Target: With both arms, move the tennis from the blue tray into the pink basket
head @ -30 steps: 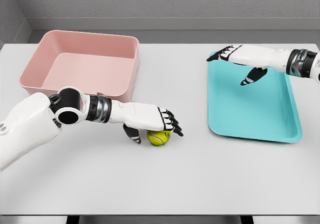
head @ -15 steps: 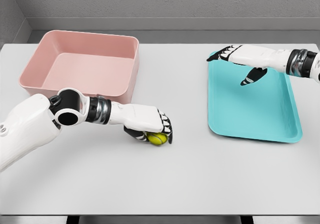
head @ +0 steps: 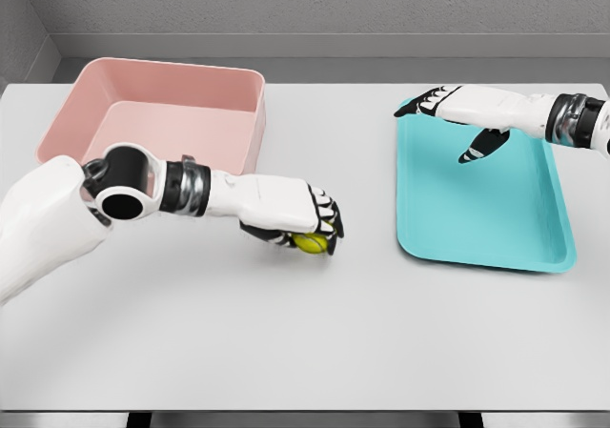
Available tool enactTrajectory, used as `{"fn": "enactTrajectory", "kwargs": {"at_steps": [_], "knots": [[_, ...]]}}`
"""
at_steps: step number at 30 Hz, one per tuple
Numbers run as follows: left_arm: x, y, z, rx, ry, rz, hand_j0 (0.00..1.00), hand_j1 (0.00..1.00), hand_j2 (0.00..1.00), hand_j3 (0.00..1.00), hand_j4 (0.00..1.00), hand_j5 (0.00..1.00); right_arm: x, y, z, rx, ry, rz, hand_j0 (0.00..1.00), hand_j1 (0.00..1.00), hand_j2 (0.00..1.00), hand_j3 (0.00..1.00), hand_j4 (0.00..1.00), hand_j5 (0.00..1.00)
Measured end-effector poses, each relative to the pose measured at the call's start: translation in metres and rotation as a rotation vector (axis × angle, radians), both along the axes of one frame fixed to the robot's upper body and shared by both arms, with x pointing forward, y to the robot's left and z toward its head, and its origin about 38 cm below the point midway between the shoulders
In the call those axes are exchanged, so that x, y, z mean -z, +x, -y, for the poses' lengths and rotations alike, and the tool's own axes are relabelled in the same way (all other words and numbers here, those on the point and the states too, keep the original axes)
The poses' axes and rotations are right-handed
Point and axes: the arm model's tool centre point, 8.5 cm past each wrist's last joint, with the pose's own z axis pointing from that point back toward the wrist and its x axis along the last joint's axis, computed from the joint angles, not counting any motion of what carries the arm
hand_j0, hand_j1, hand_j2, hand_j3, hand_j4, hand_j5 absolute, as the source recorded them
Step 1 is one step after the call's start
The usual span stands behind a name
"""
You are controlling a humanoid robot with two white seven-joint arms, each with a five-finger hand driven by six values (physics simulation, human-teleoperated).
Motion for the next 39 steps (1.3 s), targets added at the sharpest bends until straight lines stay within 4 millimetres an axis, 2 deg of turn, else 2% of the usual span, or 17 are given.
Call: {"fn": "enactTrajectory", "kwargs": {"at_steps": [6,10,14,18,33,39], "knots": [[-0.017,0.005,0.0,0.005,-0.014,0.025,0.57,0.57,0.57,0.57,0.57,0.57,0.0,0.0,-0.001,-0.001,0.001,0.0,1.0,1.0,1.0,1.0,1.0,1.0],[-0.039,0.012,0.0,0.007,-0.023,0.062,0.57,0.57,0.57,0.57,0.57,0.57,0.0,0.0,-0.001,-0.002,0.001,0.0,1.0,1.0,1.0,1.0,1.0,1.0],[-0.059,0.021,-0.01,-0.011,-0.03,0.085,0.56,0.56,0.56,0.56,0.56,0.56,0.0,0.0,-0.001,-0.002,0.001,0.0,1.0,1.0,1.0,1.0,1.0,1.0],[-0.066,0.027,-0.023,-0.045,-0.038,0.084,0.56,0.56,0.56,0.56,0.56,0.56,0.001,0.0,-0.002,-0.004,0.002,-0.001,1.0,1.0,1.0,1.0,1.0,1.0],[-0.076,0.082,-0.094,-0.283,-0.035,0.076,0.56,0.56,0.56,0.56,0.56,0.56,0.001,0.0,-0.003,-0.006,0.002,-0.001,1.0,1.0,1.0,1.0,1.0,1.0],[-0.063,0.101,-0.124,-0.394,-0.016,0.036,0.56,0.56,0.56,0.56,0.56,0.56,0.0,0.0,-0.004,-0.009,0.002,0.0,1.0,1.0,1.0,1.0,1.0,1.0]]}}
